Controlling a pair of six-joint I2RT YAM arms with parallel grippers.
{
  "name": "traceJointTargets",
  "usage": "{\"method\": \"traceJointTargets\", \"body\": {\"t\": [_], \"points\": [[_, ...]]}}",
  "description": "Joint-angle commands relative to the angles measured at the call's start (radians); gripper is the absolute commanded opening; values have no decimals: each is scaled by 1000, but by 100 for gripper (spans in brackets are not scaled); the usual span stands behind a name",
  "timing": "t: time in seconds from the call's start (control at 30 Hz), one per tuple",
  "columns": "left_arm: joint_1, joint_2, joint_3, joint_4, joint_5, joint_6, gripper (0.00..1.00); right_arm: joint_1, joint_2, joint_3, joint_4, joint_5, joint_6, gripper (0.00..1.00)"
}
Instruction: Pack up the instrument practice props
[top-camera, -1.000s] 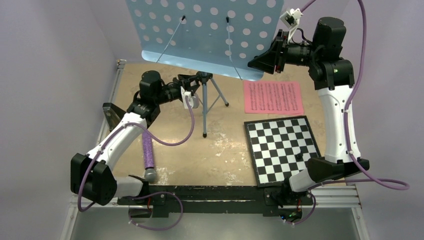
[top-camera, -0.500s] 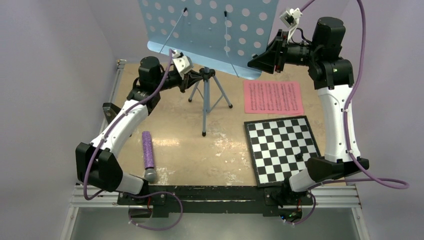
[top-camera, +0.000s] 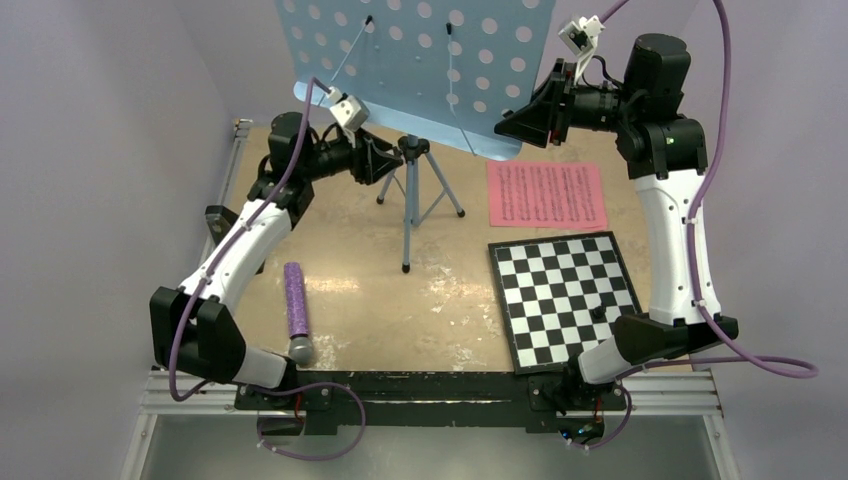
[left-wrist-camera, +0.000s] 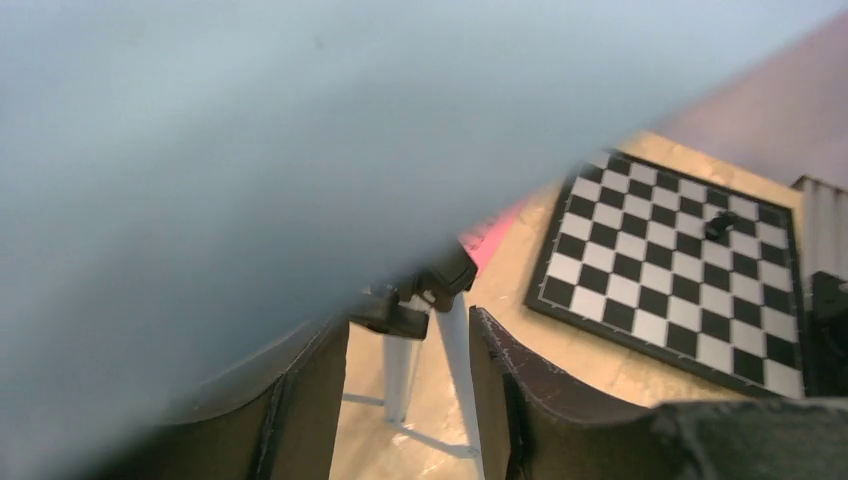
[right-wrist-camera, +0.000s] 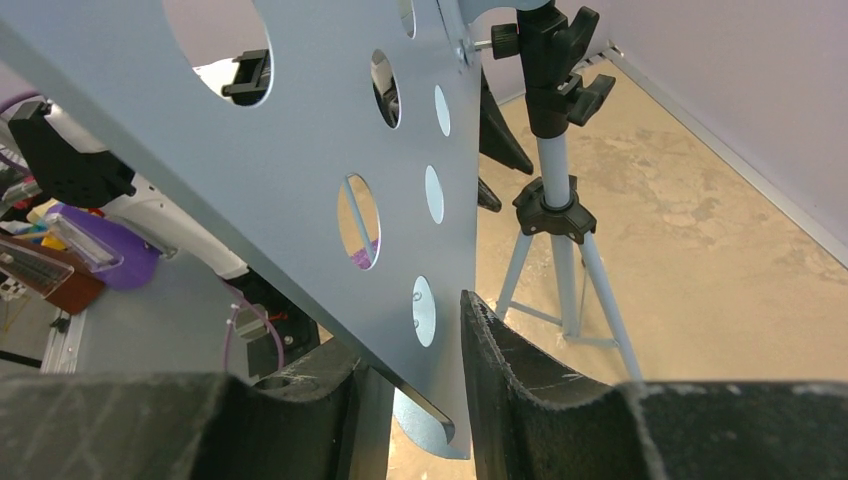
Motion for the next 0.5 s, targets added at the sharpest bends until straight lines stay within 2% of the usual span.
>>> {"method": "traceJointTargets", "body": {"t": [0.0, 0.13, 0.27, 0.33, 0.47], "points": [[8, -92, -54, -40, -96, 262, 53, 0, 6, 31, 37, -9, 18, 33], [0, -149, -134, -49, -132, 591, 54, 1, 12, 36, 42, -11, 22, 33], [-39, -189, -197, 20, -156, 922, 54, 2, 17, 37, 45, -11, 27, 34], [-57, -190, -208, 56, -163, 1044, 52, 2, 18, 36, 46, -10, 27, 34], [-89, -176, -238, 153, -179, 1187, 50, 3, 19, 34, 45, -9, 27, 34]]}}
